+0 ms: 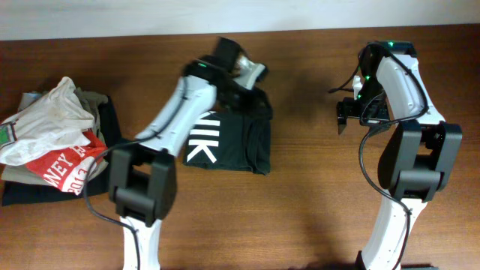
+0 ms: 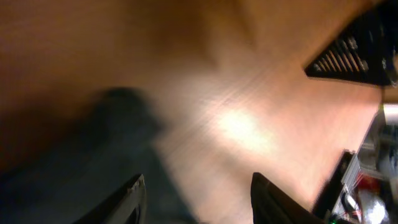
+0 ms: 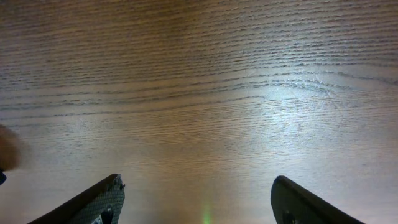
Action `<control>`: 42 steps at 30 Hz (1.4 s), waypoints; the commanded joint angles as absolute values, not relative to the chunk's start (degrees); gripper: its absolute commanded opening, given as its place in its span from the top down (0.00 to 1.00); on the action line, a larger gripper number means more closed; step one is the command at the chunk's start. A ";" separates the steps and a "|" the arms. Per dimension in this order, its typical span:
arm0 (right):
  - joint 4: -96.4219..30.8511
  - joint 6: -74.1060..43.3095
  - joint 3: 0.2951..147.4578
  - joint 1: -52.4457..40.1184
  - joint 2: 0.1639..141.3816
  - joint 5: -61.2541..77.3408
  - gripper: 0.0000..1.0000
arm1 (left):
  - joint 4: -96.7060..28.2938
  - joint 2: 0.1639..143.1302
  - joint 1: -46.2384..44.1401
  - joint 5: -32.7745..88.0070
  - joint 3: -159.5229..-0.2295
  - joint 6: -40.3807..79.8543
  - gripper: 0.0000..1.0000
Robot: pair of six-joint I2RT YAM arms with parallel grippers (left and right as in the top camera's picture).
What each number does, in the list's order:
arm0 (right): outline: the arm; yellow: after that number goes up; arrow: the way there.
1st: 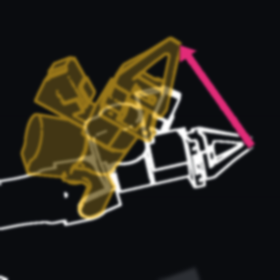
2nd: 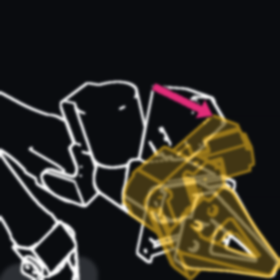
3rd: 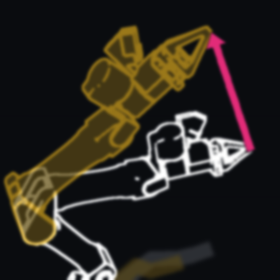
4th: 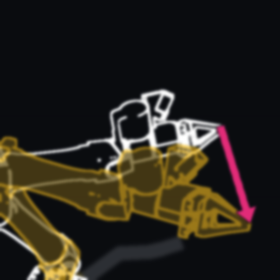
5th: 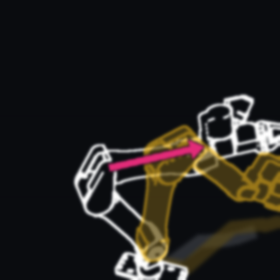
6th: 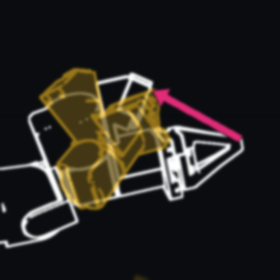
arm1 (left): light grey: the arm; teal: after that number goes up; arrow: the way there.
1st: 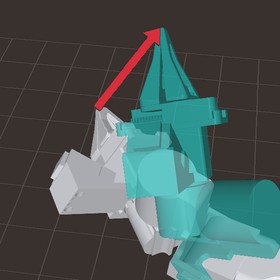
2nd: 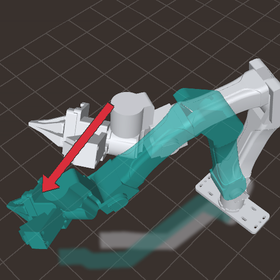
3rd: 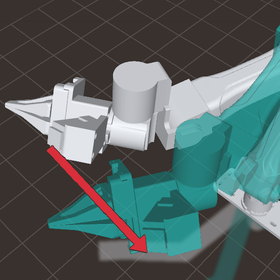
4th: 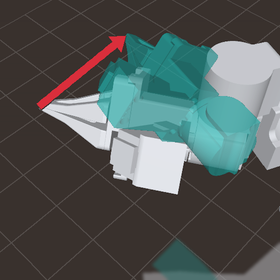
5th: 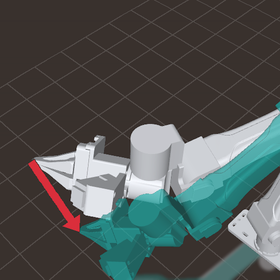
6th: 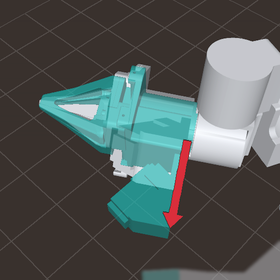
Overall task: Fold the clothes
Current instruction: 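Fold the left end over toward the center with the left gripper, then grasp the folded shirt with both grippers and lift it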
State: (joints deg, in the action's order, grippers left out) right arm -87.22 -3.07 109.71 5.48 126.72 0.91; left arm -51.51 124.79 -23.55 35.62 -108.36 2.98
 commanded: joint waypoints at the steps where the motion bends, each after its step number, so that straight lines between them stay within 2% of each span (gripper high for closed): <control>1: -87.39 -3.27 110.80 5.21 126.69 1.04 0.19 | -57.30 120.36 -12.88 28.47 -109.93 0.54 0.37; 3: -87.18 -3.29 110.80 5.21 126.69 1.06 0.19 | -63.55 121.38 -7.07 25.69 -109.49 -0.49 0.29; 5: -87.18 -3.29 110.80 5.21 126.69 1.06 0.19 | -65.56 122.67 -4.27 26.06 -108.09 -6.74 0.25; 6: -87.22 -3.29 110.80 5.21 126.69 1.06 0.19 | -65.34 123.44 -3.53 26.06 -106.50 -8.97 0.20; 10: -87.48 -3.29 110.80 5.21 126.69 1.06 0.18 | -64.01 129.80 -1.98 26.06 -104.66 -11.38 0.19; 13: -87.46 -3.29 110.80 5.21 126.69 1.52 0.18 | -61.30 134.28 -2.09 33.12 -104.66 -16.84 0.14; 14: -87.46 -3.22 110.80 5.21 126.69 3.62 0.18 | -61.36 134.89 -2.07 34.33 -104.66 -16.82 0.15; 17: -87.68 11.33 110.78 2.98 126.69 23.92 0.21 | -63.40 134.87 -2.00 33.43 -104.71 -16.78 0.17; 18: -87.68 14.85 110.78 0.69 126.69 26.94 0.22 | -67.48 134.87 -2.02 32.51 -104.71 -16.78 0.27; 21: -91.79 25.56 110.78 -7.46 126.69 32.75 0.23 | -77.97 134.89 -2.11 30.72 -104.71 -16.25 0.37; 22: -92.40 27.00 110.78 -11.31 126.69 33.78 0.25 | -80.53 134.89 -2.35 26.83 -104.71 -13.43 0.42; 23: -91.74 27.00 110.78 -14.26 126.69 34.28 0.32 | -81.12 134.89 -2.46 24.14 -104.71 -11.53 0.49; 24: -89.73 26.92 110.78 -17.82 126.72 35.07 0.52 | -81.43 134.89 -2.48 24.21 -104.71 -10.46 0.61; 25: -87.79 25.69 110.78 -20.03 126.78 35.62 0.66 | -81.69 134.89 -2.61 24.23 -104.71 -10.31 0.62; 28: -78.39 21.98 108.49 -26.37 126.82 35.55 0.71 | -80.68 134.85 -3.22 24.34 -104.88 -10.35 0.61; 30: -72.90 21.96 105.86 -28.25 126.82 35.33 0.81 | -79.02 134.74 -2.85 24.38 -109.27 -10.35 0.60; 33: -63.75 12.49 100.82 -28.05 126.85 27.22 0.80 | -75.81 134.74 -2.87 24.69 -118.83 -10.37 0.55; 37: -58.50 7.97 95.13 -28.05 126.87 21.58 0.79 | -59.70 135.68 -6.42 24.53 -122.04 -11.31 0.55; 40: -58.67 2.35 94.96 -28.01 126.87 12.51 0.78 | -59.94 138.47 -8.99 23.99 -122.02 -12.12 0.55; 42: -58.72 -2.31 94.96 -26.59 126.87 4.71 0.78 | -66.39 143.61 -10.09 18.50 -121.97 -12.08 0.57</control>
